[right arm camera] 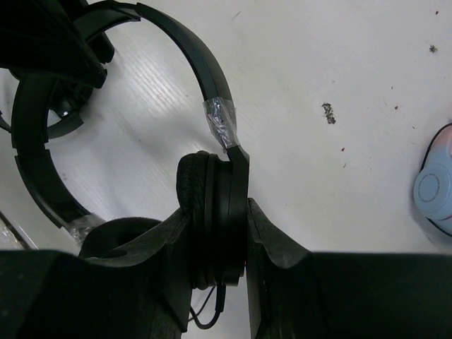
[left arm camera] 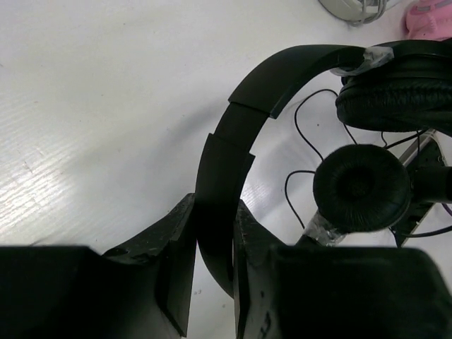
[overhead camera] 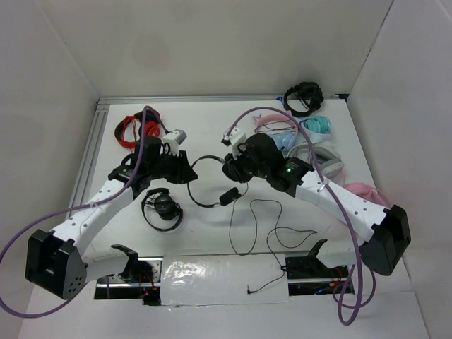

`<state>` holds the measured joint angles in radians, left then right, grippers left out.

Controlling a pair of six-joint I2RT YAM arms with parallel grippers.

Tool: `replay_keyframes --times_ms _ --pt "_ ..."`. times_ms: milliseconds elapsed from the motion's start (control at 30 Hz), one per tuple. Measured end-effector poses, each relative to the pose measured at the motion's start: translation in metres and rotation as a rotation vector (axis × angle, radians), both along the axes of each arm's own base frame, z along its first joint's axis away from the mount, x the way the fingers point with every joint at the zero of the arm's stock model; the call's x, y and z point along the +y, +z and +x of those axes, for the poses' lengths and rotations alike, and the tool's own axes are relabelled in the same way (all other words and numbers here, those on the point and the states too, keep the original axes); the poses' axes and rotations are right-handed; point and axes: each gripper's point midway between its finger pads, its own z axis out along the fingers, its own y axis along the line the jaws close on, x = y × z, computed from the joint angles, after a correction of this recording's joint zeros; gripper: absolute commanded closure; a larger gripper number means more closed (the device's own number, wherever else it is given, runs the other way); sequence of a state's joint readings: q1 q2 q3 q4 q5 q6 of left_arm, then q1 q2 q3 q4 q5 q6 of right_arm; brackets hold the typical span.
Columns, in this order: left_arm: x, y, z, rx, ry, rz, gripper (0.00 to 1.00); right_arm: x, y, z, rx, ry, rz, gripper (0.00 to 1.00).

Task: Wrap the headphones

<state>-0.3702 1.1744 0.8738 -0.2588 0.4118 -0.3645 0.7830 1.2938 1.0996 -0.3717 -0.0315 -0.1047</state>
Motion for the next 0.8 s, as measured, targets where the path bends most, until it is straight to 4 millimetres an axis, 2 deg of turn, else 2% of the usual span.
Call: replay_keyframes --times_ms 33,100,167,200,333,367,400,433,600,733,767,800 --pt "-0.001 0.001 0.000 -0.004 0.000 0.002 1.00 -0.001 0.001 -0.001 -0.001 0.007 -0.004 0.93" --pt "-0.002 0.003 0.001 -0.011 0.002 0.009 1.00 0.000 0.004 -0.001 -0.008 0.014 -0.007 0.77" --pt "-0.003 0.009 0.005 -0.027 0.006 0.015 1.00 0.000 0.010 0.001 -0.020 0.012 -0.005 0.68" --pt "-0.003 0.013 0.008 -0.036 0.013 0.019 1.00 0.000 0.014 0.002 -0.029 0.009 -0.003 0.58" --pt "-0.005 0.035 0.019 -0.074 0.034 0.016 1.00 0.004 0.032 0.006 -0.061 0.006 0.038 0.41" --pt "-0.007 0.042 0.021 -0.086 0.033 0.010 1.00 0.006 0.037 0.006 -0.069 0.009 0.052 0.26" --pt "-0.009 0.047 0.022 -0.097 0.031 0.002 1.00 0.008 0.043 0.006 -0.078 0.009 0.073 0.20" --pt "-0.011 0.053 0.023 -0.111 0.030 -0.007 1.00 0.009 0.048 0.006 -0.086 0.007 0.090 0.01" --pt "-0.013 0.064 0.026 -0.148 0.032 -0.025 1.00 0.002 0.089 0.005 -0.164 -0.043 0.208 0.00" --pt "-0.005 0.073 0.035 -0.139 0.116 -0.008 1.00 -0.017 0.124 -0.005 -0.224 -0.119 0.341 0.00" --pt "-0.002 0.077 0.039 -0.141 0.144 -0.004 0.98 -0.023 0.129 -0.010 -0.234 -0.130 0.376 0.00" --pt "0.000 0.083 0.043 -0.152 0.165 -0.001 0.86 -0.030 0.132 -0.016 -0.239 -0.143 0.398 0.00"
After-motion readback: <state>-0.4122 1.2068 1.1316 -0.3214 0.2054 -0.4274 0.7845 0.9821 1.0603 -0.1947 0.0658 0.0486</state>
